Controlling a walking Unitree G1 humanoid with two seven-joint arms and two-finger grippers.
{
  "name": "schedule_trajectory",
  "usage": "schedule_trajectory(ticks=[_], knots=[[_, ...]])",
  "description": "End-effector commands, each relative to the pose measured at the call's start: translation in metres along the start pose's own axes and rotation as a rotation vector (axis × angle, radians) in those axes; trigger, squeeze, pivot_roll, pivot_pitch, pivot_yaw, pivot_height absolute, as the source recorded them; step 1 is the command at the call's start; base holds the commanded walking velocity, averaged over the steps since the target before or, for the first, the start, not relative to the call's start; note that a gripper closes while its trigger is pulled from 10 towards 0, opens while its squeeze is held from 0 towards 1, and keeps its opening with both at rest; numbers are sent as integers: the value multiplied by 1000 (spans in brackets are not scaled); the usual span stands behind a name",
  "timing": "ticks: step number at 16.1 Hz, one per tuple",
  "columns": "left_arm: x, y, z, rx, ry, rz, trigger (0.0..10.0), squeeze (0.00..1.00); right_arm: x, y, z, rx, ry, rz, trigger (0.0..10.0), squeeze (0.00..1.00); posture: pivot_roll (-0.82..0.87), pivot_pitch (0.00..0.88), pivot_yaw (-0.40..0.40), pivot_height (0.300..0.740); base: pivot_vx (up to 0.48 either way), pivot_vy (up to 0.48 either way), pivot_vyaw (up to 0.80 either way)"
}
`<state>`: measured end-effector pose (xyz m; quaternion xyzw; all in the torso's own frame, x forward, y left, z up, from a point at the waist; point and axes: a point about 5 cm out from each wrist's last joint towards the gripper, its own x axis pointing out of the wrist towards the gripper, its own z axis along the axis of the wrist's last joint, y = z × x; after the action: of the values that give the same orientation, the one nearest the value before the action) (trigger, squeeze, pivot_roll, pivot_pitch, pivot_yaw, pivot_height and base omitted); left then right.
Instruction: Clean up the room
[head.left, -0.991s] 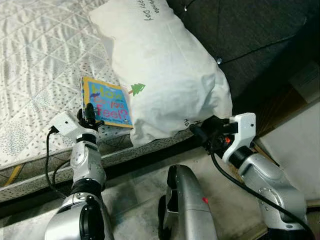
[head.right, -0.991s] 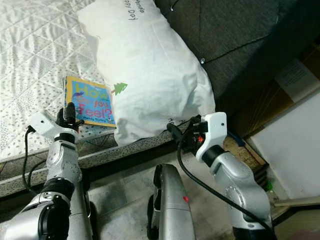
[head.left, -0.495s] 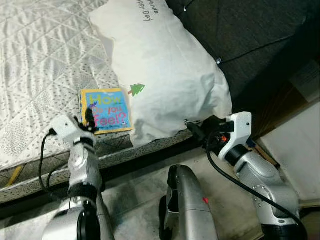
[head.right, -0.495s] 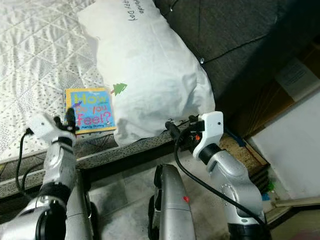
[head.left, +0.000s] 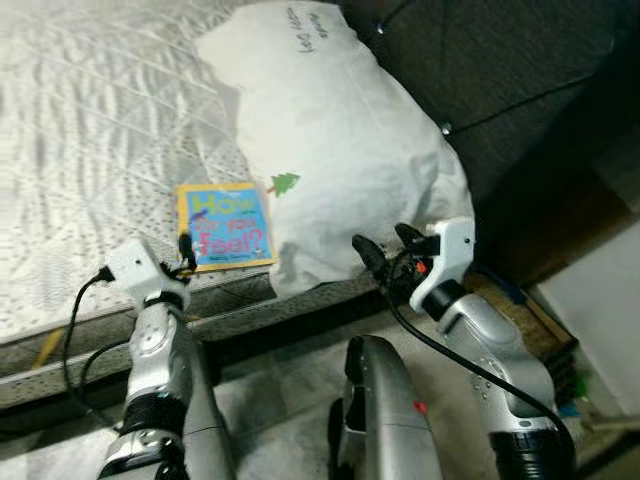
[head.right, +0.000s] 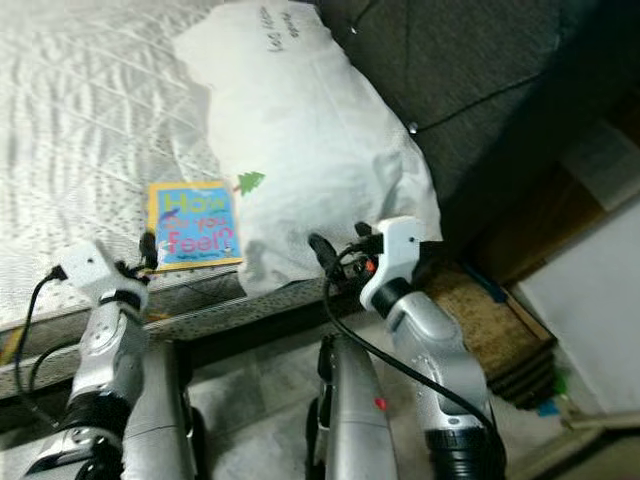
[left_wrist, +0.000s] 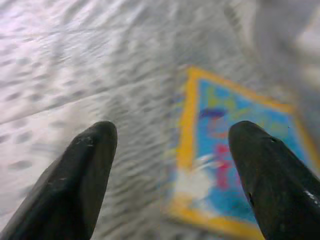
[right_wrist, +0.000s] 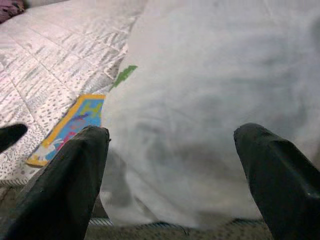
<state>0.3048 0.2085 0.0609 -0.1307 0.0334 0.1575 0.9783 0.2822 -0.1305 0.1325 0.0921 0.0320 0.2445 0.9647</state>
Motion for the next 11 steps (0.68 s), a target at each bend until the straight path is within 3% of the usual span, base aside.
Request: schedule_trajectory(ticks=[1, 3, 6, 8, 11], knots=[[-1, 4, 0, 5, 21, 21, 10000, 0, 0, -4, -2, -5, -2, -24, 10000, 0, 14, 113, -76, 554, 0, 0, 0], [2, 12, 0, 23, 40, 41, 10000, 0, -2, -9, -1, -24, -16, -69, 10000, 0, 8, 119, -73, 554, 0, 0, 0], [7, 23, -12, 55, 195, 88, 10000, 0, -13, -19, 1, -70, -16, -144, 10000, 0, -35, 149, -70, 554, 0, 0, 0], [3, 25, -13, 46, 200, 114, 10000, 0, -21, -25, -2, -83, 1, -159, 10000, 0, -36, 155, -65, 554, 0, 0, 0], [-1, 27, -19, 23, 242, 144, 10000, 0, -19, -25, -3, -82, 1, -166, 10000, 0, -31, 161, -67, 554, 0, 0, 0]])
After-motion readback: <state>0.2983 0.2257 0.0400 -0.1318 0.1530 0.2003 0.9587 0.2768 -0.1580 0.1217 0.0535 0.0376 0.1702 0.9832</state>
